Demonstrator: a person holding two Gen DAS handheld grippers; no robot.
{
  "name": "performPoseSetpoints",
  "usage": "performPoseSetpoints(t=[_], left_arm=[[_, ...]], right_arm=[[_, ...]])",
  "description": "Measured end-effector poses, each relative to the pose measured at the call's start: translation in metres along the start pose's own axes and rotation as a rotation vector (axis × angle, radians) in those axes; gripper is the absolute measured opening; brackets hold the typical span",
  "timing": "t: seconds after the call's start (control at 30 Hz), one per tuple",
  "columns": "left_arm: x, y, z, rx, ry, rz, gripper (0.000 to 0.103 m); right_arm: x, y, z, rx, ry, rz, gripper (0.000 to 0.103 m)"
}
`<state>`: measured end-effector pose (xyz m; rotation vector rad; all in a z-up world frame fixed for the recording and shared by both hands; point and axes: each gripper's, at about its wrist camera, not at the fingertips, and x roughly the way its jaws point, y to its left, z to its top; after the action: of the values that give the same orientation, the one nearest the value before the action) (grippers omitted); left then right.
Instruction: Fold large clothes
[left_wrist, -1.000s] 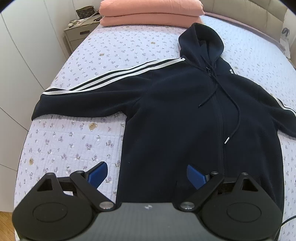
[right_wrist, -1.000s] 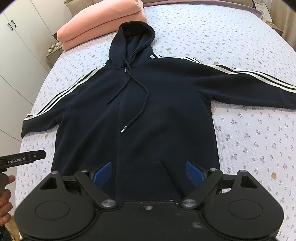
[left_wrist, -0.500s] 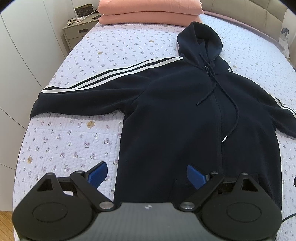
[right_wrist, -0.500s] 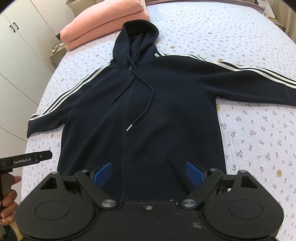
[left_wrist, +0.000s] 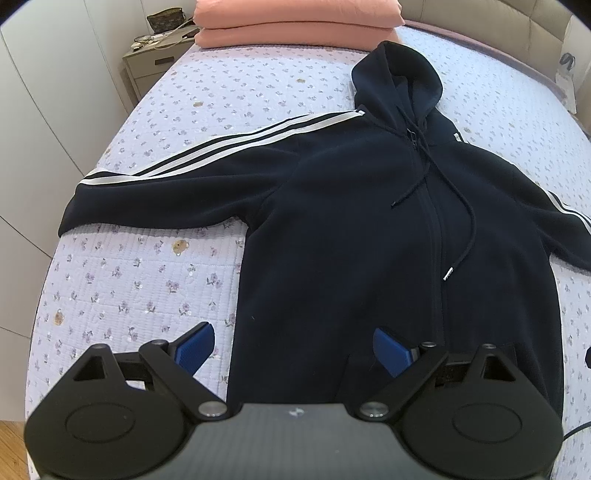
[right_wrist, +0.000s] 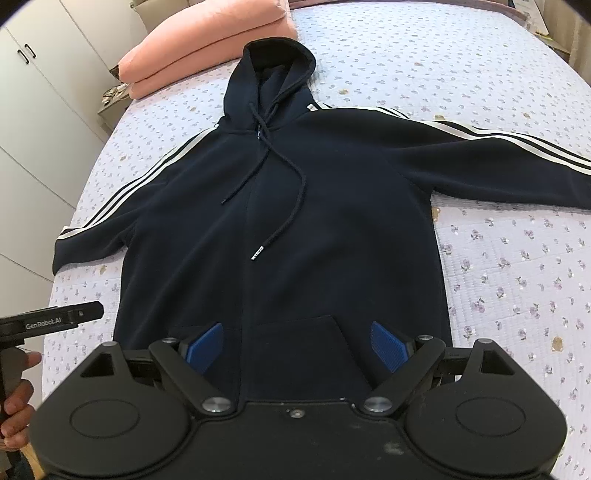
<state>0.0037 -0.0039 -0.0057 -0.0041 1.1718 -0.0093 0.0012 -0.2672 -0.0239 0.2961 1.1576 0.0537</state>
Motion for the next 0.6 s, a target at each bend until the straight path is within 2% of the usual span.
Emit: performPoseSetpoints(t=[0.43, 0.6], left_arm=[[0.003, 0.003, -0.005, 0.003, -0.014, 0.01, 0.097], [0.021, 0.017, -0.033, 0.026, -0.038, 0.03, 0.1]], right_arm=[[0.002, -0.004, -0.002, 0.006, 0.001, 0.003, 0.102], [0.024, -0.028, -0.02, -0.036, 0.011, 0.006, 0.102]])
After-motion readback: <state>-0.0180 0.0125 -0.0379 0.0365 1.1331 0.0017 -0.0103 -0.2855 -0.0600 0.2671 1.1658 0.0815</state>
